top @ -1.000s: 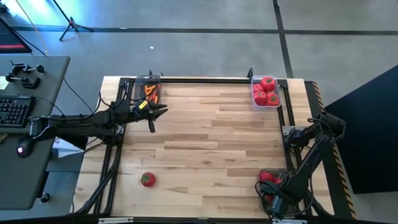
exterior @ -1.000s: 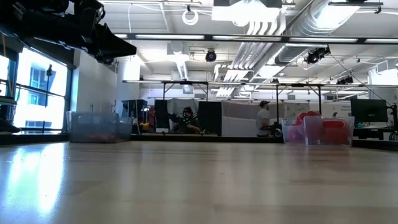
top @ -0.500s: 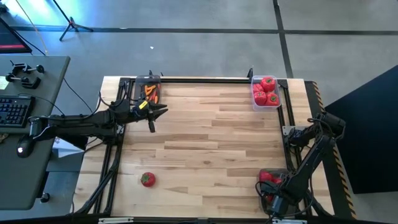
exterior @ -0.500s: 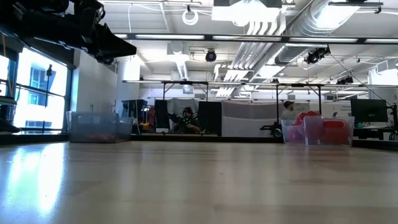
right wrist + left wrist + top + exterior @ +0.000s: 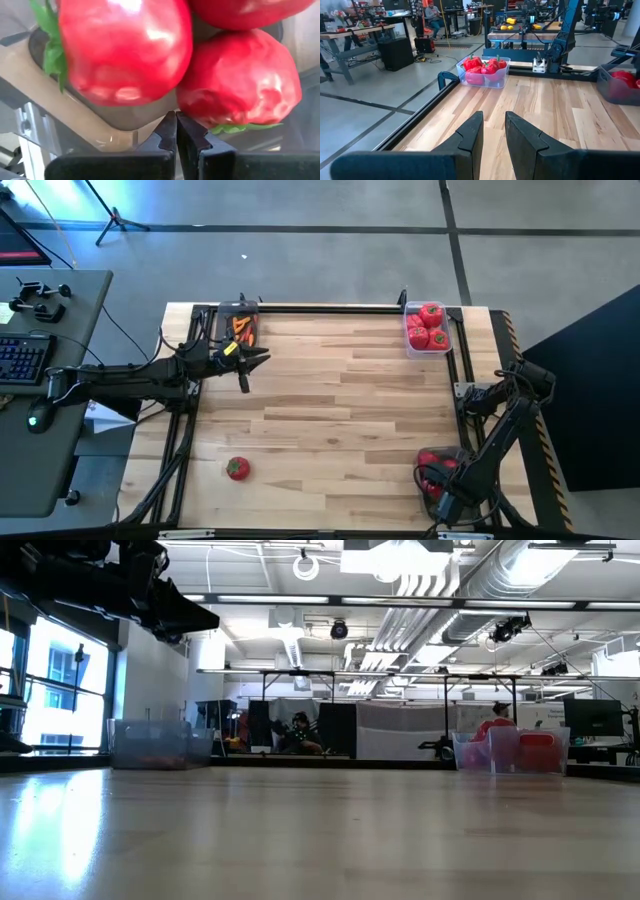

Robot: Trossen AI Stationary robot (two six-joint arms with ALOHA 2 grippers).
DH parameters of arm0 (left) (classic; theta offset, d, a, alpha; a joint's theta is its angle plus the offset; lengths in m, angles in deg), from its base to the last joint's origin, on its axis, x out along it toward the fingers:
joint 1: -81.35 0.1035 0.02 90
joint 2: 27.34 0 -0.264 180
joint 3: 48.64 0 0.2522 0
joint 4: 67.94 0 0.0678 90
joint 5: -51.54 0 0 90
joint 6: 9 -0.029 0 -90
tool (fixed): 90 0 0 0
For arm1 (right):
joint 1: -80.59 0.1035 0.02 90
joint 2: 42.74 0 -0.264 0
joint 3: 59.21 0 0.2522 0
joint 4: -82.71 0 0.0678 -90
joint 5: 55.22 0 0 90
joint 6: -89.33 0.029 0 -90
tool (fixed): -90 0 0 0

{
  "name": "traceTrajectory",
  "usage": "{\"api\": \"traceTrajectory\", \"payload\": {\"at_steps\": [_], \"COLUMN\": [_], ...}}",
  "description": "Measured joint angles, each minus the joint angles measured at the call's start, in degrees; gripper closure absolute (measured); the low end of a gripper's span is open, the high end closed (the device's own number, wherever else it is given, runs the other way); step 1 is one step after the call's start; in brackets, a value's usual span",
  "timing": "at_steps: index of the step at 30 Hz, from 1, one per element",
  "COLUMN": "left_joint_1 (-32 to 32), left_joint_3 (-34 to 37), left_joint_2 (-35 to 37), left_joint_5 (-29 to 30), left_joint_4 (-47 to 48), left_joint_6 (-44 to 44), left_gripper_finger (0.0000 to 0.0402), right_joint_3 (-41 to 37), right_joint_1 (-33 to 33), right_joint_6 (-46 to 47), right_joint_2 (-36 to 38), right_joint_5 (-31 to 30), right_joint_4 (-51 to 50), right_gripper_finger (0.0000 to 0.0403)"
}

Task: Sort produce into baskets
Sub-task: Adjust the tomatoes in the bottom black bin

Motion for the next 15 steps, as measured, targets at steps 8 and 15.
{"api": "traceTrajectory", "payload": {"at_steps": [8,15], "left_joint_1": [0.0,0.0], "left_joint_3": [0.0,0.0], "left_joint_2": [0.0,0.0], "left_joint_5": [0.0,0.0], "left_joint_4": [0.2,0.2], "left_joint_6": [0.0,0.1], "left_gripper_finger": [0.0335,0.0335], "right_joint_3": [0.8,6.4], "right_joint_1": [0.0,0.0], "right_joint_6": [0.0,-0.2], "right_joint_2": [0.0,0.0], "right_joint_5": [0.2,-3.7], "right_joint_4": [-0.6,-5.2], "right_gripper_finger": [0.0403,0.0403]}}
